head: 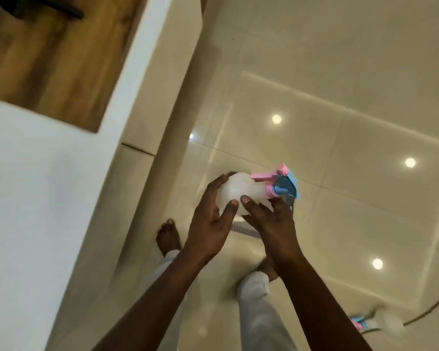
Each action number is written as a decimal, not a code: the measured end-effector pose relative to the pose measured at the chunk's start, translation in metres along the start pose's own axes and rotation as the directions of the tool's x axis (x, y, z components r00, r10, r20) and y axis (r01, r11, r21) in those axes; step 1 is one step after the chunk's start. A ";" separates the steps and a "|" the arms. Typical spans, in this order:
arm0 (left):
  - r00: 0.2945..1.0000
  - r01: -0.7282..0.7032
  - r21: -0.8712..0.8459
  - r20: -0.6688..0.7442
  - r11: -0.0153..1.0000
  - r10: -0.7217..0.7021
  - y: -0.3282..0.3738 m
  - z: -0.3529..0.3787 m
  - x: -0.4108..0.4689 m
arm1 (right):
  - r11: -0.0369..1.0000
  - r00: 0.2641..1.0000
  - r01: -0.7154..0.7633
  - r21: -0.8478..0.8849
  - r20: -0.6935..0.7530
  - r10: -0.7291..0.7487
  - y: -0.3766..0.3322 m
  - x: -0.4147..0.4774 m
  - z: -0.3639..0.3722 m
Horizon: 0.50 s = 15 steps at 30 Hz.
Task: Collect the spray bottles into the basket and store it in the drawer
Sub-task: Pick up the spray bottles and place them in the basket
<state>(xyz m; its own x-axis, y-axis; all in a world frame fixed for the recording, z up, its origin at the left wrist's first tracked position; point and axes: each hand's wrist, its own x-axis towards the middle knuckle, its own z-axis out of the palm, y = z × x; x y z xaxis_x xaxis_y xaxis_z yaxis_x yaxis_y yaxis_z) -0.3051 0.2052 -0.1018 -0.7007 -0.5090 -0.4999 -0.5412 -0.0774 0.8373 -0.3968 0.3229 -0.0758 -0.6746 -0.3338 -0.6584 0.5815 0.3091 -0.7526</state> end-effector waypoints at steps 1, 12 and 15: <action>1.000 0.017 0.001 0.021 1.000 -0.017 -0.007 0.024 -0.001 | 0.999 1.000 0.001 -0.034 -0.028 -0.002 0.010 0.003 -0.019; 0.772 0.528 -0.642 0.090 0.555 -0.630 -0.115 0.219 0.043 | 0.900 0.985 0.125 -0.417 -0.057 -0.163 0.177 0.103 -0.138; 0.721 0.524 -0.725 0.097 0.448 -0.687 -0.151 0.242 0.072 | 0.887 0.989 0.123 -0.444 -0.021 -0.148 0.218 0.141 -0.146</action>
<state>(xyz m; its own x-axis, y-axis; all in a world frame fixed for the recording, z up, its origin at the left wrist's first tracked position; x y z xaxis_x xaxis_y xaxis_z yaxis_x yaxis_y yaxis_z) -0.3865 0.3877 -0.3178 -0.1781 -0.2307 -0.9566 -0.2724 -0.9225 0.2733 -0.4312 0.4734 -0.3308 -0.7625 -0.3570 -0.5396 0.2308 0.6290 -0.7423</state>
